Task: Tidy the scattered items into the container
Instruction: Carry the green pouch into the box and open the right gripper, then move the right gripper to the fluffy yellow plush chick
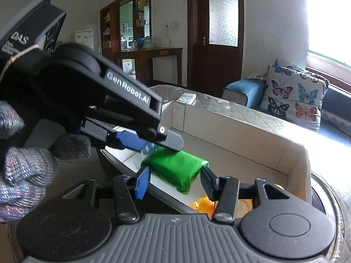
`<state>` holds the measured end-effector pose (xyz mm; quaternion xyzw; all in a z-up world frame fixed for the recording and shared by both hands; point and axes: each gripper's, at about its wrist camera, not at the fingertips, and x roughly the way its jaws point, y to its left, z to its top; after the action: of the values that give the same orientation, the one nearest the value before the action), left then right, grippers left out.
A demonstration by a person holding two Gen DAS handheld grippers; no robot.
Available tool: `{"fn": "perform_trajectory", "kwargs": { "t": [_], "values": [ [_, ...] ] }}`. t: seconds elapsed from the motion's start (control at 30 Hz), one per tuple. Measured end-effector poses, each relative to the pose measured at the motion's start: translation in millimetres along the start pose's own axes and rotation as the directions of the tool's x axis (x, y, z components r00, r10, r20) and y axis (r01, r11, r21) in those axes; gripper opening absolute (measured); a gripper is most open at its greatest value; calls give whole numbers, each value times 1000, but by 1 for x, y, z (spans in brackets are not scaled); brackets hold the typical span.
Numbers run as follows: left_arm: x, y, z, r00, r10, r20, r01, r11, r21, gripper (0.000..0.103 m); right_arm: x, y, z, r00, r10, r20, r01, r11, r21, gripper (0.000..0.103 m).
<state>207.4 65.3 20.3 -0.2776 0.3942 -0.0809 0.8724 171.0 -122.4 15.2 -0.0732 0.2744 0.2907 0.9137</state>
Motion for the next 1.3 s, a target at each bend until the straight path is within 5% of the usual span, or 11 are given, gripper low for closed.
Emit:
{"fn": "perform_trajectory", "kwargs": {
  "t": [0.6,1.3],
  "values": [
    [-13,2,-10,1000,14,10,-14,1000,6,31,-20,5,-12,1000,1,18,-1,1000,-4,54],
    [-67,-5,-64,1000,3,28,-5,997,74,31,-64,20,-54,1000,-24,-5,24,1000,-18,59]
  ]
}}
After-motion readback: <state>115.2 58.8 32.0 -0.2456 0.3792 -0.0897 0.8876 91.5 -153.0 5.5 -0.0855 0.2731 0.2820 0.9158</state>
